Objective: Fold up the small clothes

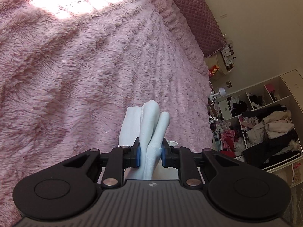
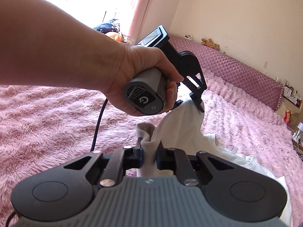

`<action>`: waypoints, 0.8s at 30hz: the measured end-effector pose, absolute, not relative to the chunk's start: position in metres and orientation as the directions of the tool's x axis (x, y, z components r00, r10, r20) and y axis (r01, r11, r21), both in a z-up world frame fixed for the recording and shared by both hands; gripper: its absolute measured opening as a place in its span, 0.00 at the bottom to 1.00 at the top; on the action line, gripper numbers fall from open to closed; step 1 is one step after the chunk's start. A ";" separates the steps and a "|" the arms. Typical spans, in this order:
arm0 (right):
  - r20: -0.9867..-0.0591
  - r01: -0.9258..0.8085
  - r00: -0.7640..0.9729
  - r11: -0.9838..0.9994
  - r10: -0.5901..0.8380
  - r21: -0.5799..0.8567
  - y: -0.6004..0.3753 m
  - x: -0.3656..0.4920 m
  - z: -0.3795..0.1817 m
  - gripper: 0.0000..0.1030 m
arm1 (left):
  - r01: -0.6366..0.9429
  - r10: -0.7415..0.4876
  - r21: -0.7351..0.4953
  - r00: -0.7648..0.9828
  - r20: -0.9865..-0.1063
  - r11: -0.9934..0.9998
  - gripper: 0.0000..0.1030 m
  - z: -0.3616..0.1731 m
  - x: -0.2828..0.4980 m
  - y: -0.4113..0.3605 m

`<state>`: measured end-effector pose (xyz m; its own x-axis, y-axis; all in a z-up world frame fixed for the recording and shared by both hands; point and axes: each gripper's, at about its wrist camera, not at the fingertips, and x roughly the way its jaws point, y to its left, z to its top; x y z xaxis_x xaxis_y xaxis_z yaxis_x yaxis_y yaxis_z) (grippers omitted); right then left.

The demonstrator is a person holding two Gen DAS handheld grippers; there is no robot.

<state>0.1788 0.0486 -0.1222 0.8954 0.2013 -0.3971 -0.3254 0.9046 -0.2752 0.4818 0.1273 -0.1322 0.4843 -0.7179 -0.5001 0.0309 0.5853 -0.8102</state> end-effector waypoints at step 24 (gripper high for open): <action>-0.417 0.052 0.908 0.999 -0.041 0.015 -0.162 0.150 -0.125 0.04 | 0.283 -0.668 -0.609 0.396 -0.630 0.741 0.01 -0.087 0.457 -0.104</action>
<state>0.1504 -0.1623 -0.1252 0.9079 -0.0408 -0.4173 0.0518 0.9985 0.0151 0.4572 -0.1043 -0.0871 0.3959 -0.6683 -0.6298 0.2825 0.7412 -0.6089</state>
